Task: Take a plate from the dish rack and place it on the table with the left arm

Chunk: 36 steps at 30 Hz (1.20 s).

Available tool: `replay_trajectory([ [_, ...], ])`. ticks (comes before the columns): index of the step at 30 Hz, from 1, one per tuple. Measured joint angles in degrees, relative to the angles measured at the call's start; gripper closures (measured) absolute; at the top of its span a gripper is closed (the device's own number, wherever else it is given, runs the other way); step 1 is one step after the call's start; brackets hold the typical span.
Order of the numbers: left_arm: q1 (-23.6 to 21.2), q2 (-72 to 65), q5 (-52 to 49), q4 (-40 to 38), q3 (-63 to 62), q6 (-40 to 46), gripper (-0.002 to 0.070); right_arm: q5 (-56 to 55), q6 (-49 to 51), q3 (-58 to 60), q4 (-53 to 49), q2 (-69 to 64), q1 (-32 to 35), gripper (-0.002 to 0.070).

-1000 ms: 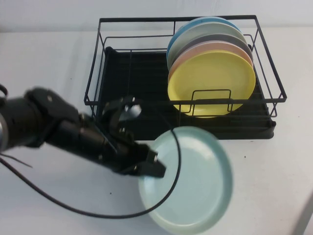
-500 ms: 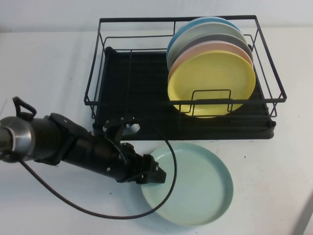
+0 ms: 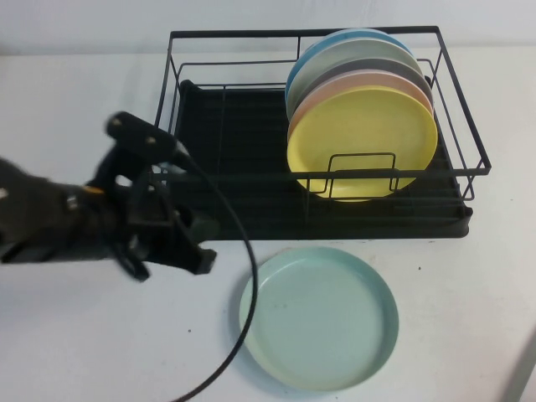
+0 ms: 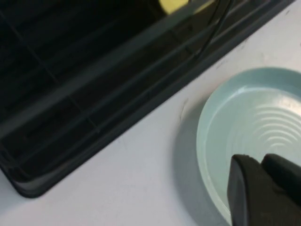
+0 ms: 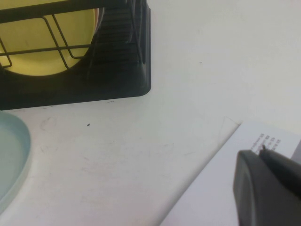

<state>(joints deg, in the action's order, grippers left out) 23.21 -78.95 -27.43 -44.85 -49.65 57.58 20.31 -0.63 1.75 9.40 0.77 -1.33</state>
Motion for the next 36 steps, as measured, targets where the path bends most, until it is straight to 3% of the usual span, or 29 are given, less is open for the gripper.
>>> replay_trajectory([
  [11, 0.0, 31.52, 2.73, 5.33, 11.64, -2.18, 0.0675, 0.0, 0.0, 0.0, 0.0, 0.0, 0.0, 0.0694],
  [18, 0.0, 42.71, -2.08, 26.15, 11.73, -27.07, 0.0675, 0.0, 0.0, 0.0, 0.0, 0.0, 0.0, 0.0694],
  [22, 0.0, 46.41, -2.43, 33.97, 14.62, -35.43, 0.0675, 0.0, 0.0, 0.0, 0.09, 0.0, 0.0, 0.0694],
  [29, -1.22, 55.73, 13.27, 43.13, 27.6, -46.41, 0.0675, 0.0, 0.0, 0.0, 1.1, 0.0, 0.0, 0.0694],
  [36, -10.19, 63.57, 30.72, 44.01, 44.9, -54.47, 0.0675, 0.0, 0.0, 0.0, 1.19, 0.0, 0.0, 0.0694],
])
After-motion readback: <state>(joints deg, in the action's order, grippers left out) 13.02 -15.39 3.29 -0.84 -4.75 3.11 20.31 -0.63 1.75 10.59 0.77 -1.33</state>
